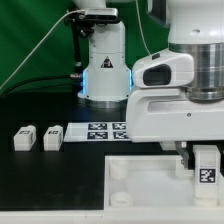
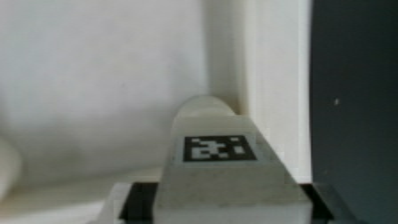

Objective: Assemble one leg

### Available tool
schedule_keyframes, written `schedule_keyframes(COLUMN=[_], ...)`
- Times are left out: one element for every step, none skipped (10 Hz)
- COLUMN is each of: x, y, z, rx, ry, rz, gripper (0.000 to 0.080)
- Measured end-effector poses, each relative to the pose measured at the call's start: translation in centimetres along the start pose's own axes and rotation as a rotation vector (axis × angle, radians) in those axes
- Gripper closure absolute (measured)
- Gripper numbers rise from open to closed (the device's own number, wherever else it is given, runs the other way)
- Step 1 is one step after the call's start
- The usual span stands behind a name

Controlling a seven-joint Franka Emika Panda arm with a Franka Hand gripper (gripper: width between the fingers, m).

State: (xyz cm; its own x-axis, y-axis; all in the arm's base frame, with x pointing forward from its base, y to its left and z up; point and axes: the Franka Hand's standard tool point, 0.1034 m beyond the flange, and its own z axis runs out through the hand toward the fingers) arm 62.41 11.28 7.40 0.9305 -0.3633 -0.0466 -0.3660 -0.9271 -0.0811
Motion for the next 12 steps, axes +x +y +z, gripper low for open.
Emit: schedule_keyframes(x=[-0.1,-0.1,0.1,0.0,0.0,0.0,0.0,0.0,0.0,-0.1,-0.6,-0.9], y=[-0.1,-0.1,-0.1,0.0,0.0,0.0,0.0,0.0,0.0,-0.1,-0.8,-1.5], z=[0.0,0.1,0.2,0.2,0.2,0.2,0.2,0.2,0.3,0.3,0.4,0.2], rx=[0.015,0.025,0.051,0.077,0.082,0.082,0.083,0.084,0.083,0.079,0.070,0.056], ry=[-0.009,-0.014,-0.001,0.005,0.000,-0.003,-0.007,-0.007,-0.007,-0.003,0.008,0.028], rz=[0.261,0.486,0.639,0.815,0.926,0.978,1.076,1.082,1.072,0.993,0.838,0.660], gripper=[0.0510,0.0510,0.0509,0.0509,0.0509,0.0509,0.0509,0.0509,0.0509,0.0395,0.0258,0.0184])
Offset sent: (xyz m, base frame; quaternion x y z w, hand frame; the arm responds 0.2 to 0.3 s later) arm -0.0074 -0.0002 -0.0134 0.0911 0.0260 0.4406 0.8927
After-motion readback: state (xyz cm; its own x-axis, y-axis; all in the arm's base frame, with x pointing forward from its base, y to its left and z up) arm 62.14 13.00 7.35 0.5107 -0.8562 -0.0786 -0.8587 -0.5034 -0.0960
